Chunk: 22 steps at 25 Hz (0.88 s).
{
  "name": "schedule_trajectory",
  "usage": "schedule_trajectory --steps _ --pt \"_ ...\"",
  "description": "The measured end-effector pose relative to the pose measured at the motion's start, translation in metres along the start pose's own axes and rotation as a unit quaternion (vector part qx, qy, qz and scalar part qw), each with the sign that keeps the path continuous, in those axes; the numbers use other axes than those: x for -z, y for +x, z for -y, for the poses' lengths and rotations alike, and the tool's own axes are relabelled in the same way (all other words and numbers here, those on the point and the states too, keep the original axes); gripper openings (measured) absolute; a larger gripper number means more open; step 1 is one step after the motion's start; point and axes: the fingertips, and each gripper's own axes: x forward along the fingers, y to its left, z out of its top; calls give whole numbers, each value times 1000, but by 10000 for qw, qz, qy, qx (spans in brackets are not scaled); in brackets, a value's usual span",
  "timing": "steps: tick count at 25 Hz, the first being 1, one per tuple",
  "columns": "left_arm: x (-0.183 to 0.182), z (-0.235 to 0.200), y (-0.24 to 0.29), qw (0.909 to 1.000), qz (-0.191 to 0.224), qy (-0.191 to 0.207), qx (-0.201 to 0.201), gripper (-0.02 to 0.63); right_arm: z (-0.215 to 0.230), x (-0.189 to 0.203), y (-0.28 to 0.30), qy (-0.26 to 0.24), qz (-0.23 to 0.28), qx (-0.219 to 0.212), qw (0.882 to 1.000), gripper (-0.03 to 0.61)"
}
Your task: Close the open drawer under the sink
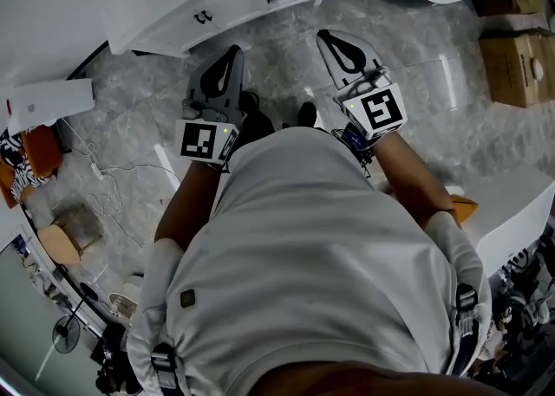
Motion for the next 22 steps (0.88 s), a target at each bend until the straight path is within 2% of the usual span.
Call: schedule_trajectory --steps 2,6,8,13,15,22 --pt "0 17 -1 10000 -5 -2 -29 9 -2 2 -12 -73 193 -119 9997 26" --pt "0 32 -9 9999 30 -21 -126 9 -12 9 -30 -63 57 -186 9998 25" --pt "-2 36 -13 9999 75 -5 -105 9 -17 6 -36 -126 165 -156 9997 25" --pt "-8 43 -30 9997 140 158 153 9 -36 4 -50 -91 57 21 9999 25" --pt "-12 42 -40 9994 166 212 236 9 -45 -4 -53 -128 290 109 9994 26" --pt "-19 33 -97 9984 272 83 486 9 -108 -13 -61 -77 397 270 9988 25"
